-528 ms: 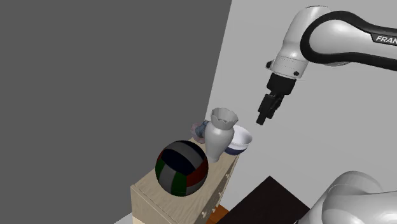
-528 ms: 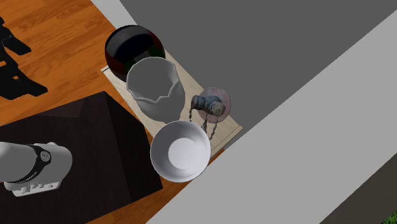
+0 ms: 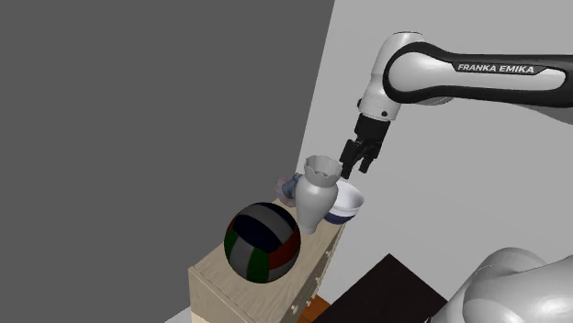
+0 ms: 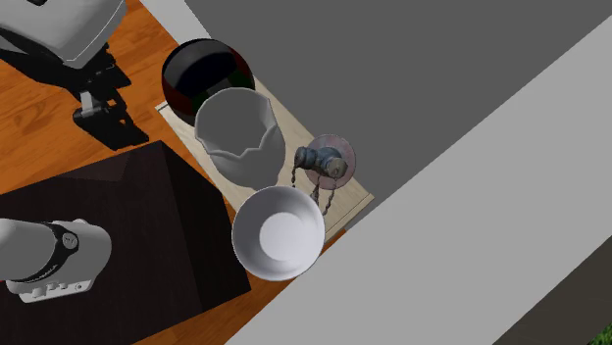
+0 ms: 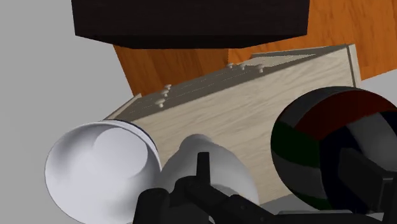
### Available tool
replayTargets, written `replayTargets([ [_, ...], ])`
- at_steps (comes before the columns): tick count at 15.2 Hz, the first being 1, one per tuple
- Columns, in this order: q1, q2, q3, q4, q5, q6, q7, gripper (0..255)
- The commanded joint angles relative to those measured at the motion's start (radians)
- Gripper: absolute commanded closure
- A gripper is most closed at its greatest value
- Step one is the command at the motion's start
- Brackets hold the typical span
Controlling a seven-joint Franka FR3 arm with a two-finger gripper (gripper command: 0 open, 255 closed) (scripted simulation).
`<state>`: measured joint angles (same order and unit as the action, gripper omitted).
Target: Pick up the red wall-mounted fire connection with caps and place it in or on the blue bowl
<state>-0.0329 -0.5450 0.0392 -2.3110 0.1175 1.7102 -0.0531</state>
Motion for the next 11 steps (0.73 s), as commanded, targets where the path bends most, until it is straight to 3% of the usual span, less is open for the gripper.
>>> replayTargets([
  [1,-0.008,0.069,0.012,0.018,0.005,0.046,0.039,0],
  [11,-0.049,0.451,0.026,0.193,0.0,0.219,0.197,0],
])
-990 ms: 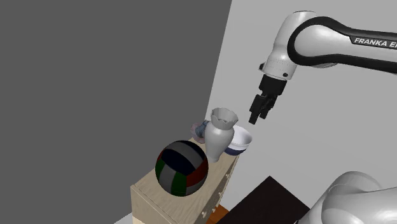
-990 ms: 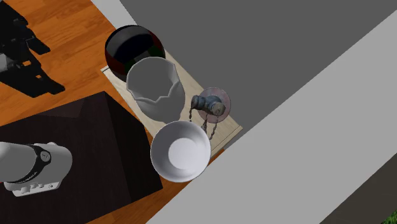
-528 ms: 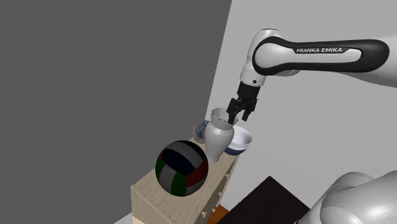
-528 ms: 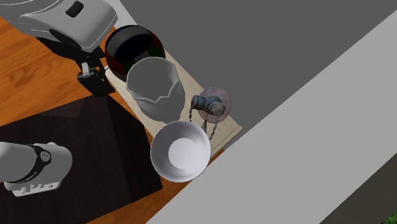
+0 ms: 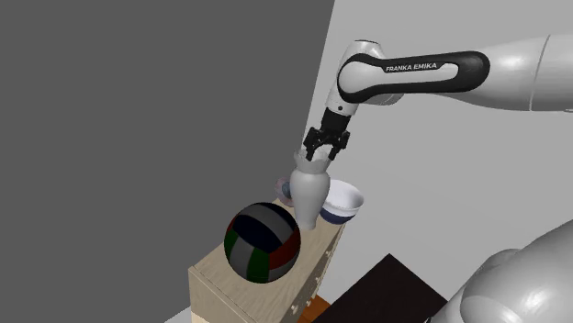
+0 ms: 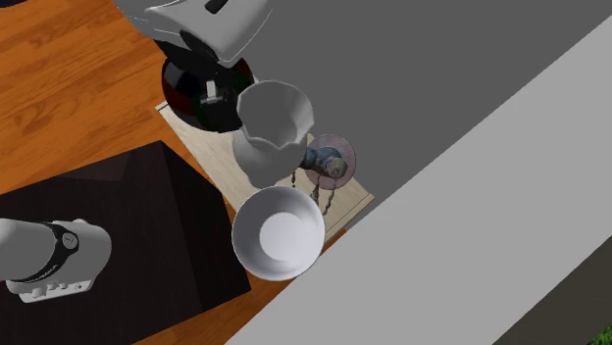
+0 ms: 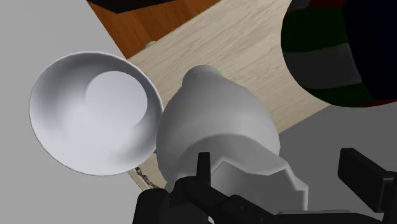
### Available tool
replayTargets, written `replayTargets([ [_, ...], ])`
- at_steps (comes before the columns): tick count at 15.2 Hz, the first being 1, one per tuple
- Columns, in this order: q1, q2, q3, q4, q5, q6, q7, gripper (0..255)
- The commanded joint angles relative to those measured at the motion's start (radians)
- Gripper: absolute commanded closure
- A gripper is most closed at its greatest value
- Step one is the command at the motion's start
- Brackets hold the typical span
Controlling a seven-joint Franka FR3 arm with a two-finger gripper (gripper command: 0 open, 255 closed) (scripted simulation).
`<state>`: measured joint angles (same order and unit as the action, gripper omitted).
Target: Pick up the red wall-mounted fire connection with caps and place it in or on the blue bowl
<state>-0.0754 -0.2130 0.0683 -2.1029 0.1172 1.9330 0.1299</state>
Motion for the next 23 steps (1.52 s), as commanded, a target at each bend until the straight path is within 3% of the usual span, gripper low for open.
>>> replayTargets([
  [1,-0.011,0.158,-0.003,0.009,-0.001,0.008,0.029,0],
  [4,-0.022,0.273,-0.006,0.085,-0.006,0.037,0.074,0],
  [5,-0.022,0.1,-0.01,0.092,-0.007,0.035,0.053,0],
  [6,-0.022,0.1,-0.01,0.092,-0.007,0.035,0.053,0],
  [21,-0.076,0.532,-0.052,0.19,0.178,0.272,0.166,0],
  [23,-0.073,0.546,-0.05,0.182,0.182,0.294,0.164,0],
])
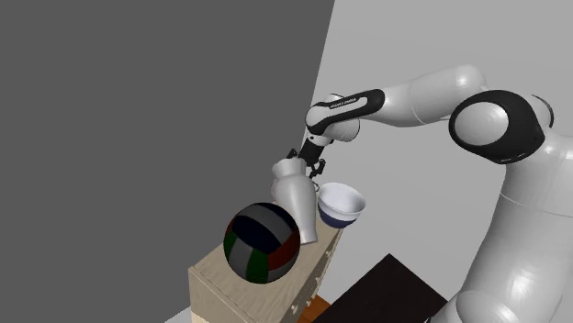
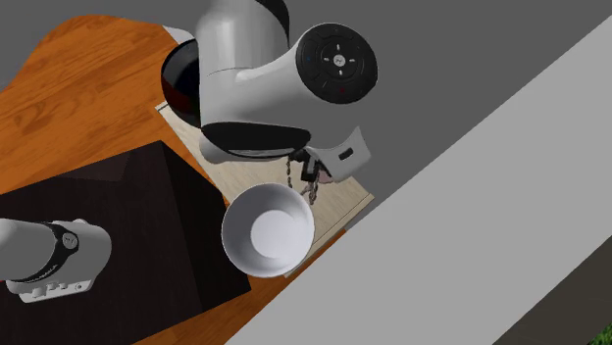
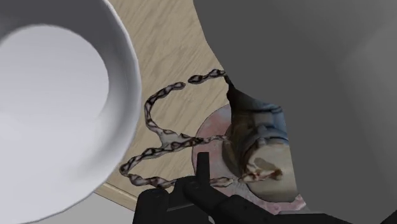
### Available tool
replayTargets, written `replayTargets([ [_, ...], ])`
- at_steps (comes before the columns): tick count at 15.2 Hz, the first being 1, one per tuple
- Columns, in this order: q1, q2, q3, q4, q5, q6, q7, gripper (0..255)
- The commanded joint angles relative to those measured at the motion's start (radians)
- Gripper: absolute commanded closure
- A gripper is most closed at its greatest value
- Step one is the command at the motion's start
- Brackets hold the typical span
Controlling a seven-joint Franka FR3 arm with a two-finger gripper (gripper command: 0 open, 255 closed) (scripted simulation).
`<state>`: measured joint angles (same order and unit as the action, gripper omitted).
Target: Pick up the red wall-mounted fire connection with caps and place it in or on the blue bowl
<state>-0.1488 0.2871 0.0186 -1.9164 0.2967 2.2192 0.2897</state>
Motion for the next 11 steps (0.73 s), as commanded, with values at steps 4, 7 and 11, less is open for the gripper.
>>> replayTargets([
  [4,0.006,0.076,0.005,-0.018,0.011,0.052,-0.001,0],
  [7,0.009,0.089,0.006,-0.022,0.014,0.069,-0.003,0],
  [11,0.009,0.089,0.006,-0.022,0.014,0.069,-0.003,0],
])
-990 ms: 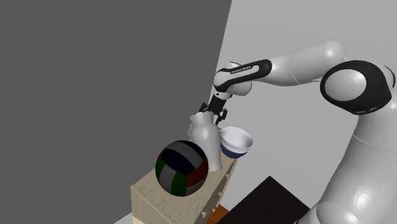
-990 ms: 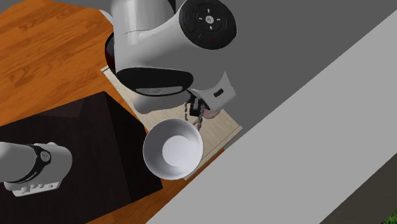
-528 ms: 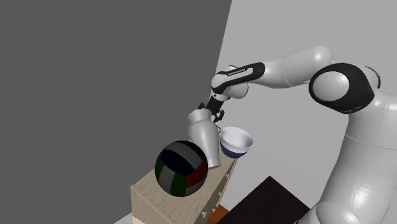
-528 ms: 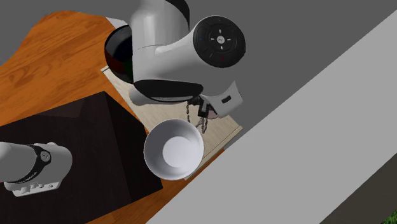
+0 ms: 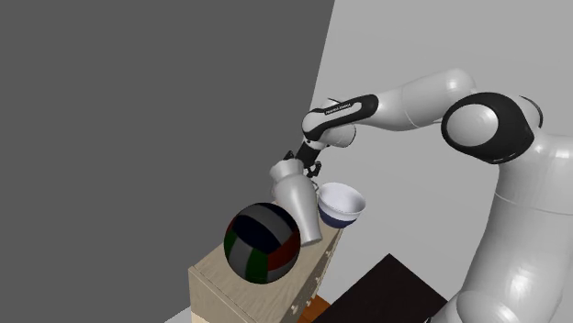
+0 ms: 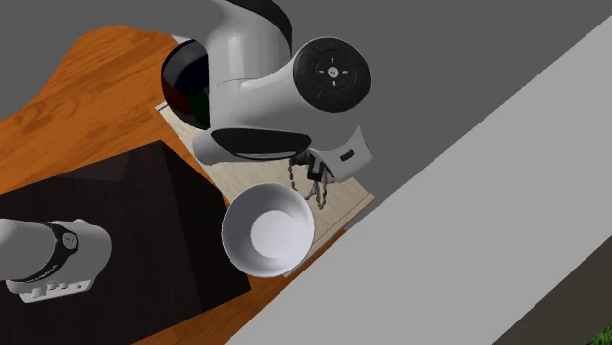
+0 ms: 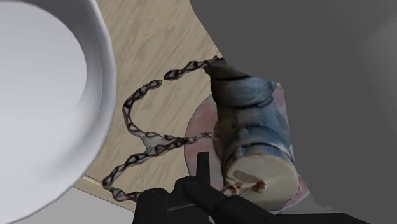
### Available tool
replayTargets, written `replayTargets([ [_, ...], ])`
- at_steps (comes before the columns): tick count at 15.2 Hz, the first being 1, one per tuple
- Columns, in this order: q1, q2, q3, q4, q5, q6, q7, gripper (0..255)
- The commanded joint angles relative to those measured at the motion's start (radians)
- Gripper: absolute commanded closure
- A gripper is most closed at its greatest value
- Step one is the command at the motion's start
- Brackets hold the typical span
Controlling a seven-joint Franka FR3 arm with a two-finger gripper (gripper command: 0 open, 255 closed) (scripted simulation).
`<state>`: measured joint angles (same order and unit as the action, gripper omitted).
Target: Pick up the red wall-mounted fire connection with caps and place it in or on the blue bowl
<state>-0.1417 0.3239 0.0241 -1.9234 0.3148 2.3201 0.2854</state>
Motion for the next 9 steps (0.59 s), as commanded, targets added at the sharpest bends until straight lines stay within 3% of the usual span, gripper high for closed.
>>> replayTargets([
  [1,0.001,0.052,0.001,-0.015,-0.004,-0.032,0.001,0],
  [3,0.0,0.052,0.003,-0.015,-0.005,-0.032,0.002,0],
  [4,-0.004,0.041,0.001,-0.023,-0.005,-0.037,-0.004,255],
  [9,-0.02,0.035,-0.004,-0.043,0.003,-0.029,-0.031,255],
])
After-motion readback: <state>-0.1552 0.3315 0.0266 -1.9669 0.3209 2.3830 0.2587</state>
